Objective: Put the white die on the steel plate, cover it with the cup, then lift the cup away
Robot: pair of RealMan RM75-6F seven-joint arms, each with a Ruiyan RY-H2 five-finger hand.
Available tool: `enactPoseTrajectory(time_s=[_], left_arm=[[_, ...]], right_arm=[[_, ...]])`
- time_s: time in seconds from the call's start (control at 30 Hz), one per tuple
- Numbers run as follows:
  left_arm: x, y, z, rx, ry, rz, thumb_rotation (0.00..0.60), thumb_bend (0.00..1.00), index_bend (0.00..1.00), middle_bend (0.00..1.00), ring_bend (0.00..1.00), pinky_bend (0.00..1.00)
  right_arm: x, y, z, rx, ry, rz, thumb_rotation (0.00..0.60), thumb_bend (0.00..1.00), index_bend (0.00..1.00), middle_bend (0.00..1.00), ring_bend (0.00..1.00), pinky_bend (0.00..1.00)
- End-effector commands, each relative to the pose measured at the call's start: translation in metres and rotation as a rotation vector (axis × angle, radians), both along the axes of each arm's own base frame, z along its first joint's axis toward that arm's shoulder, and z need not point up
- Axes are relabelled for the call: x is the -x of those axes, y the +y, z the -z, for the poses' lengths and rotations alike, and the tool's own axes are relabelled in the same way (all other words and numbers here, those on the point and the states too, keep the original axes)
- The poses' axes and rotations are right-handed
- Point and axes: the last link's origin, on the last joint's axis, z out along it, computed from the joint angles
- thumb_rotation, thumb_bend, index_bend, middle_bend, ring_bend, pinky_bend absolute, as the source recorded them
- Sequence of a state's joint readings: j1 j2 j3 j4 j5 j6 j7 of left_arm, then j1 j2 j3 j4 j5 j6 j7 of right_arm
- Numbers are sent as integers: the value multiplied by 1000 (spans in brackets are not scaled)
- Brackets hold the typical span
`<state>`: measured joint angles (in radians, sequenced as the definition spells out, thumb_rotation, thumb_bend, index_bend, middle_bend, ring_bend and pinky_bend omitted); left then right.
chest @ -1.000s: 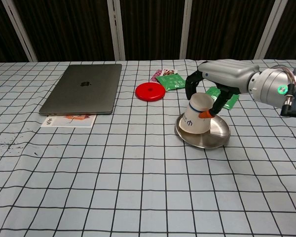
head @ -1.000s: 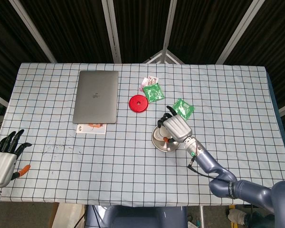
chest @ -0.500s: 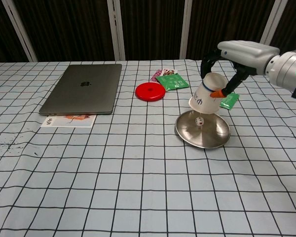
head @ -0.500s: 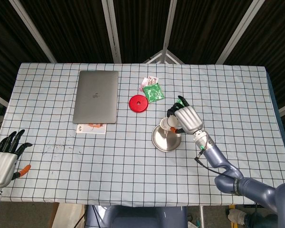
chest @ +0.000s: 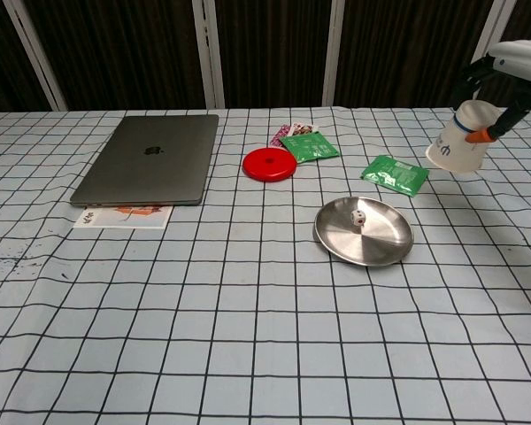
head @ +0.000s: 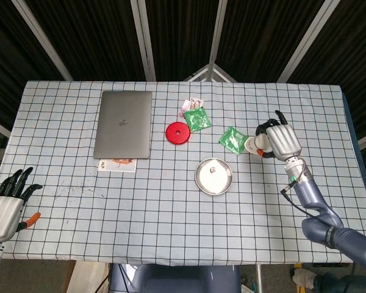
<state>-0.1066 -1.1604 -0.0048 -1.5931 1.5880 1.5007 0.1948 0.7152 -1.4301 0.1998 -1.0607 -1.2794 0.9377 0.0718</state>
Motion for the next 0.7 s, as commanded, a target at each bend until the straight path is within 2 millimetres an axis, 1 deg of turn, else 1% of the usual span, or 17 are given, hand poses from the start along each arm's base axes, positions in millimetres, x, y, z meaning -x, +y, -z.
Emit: enactPoseTrajectory(time_s=[0.03,0.13,0.2,0.27,0.37,0.4,0.47,0.5,0.63,0.7], left_arm=[[0,0,1,2,2,1,600,275,293,0,0,128],[-1,0,2,4,6,-1,600,275,293,0,0,128],[-1,1,3,5,7,-2,600,275,293,0,0,128],[-1,1,3,6,9,-4,600,275,293,0,0,128],[-1,1,4,6,9,-3,600,275,293,0,0,128],[-1,1,4,6,10,-2,600,275,294,0,0,128],[0,1,3,6,10,-2,600,275,295,0,0,128],[0,1,3,5,10,-2,600,275,295,0,0,128],[-1,1,3,3,6,-1,600,275,295,0,0,128],[-1,1,3,6,6,0,600,275,296,0,0,128]], right_arm=[[25,2,-3,-16,48,67,600,357,574,504,268,0],[36,5,1,-45,78,89,600,355,574,504,268,0],[39,6,3,-52,80,91,600,355,574,504,268,0],[40,6,5,-63,83,94,600,332,574,504,268,0],[44,7,8,-78,96,103,600,179,569,493,254,0],[44,7,9,-79,98,108,600,114,549,476,241,0],[45,7,10,-79,88,118,600,61,488,433,214,0],[46,8,11,-81,79,124,600,51,442,405,196,0],[45,9,12,-93,67,131,600,42,353,331,146,0],[43,10,13,-102,62,133,600,42,292,273,109,0]])
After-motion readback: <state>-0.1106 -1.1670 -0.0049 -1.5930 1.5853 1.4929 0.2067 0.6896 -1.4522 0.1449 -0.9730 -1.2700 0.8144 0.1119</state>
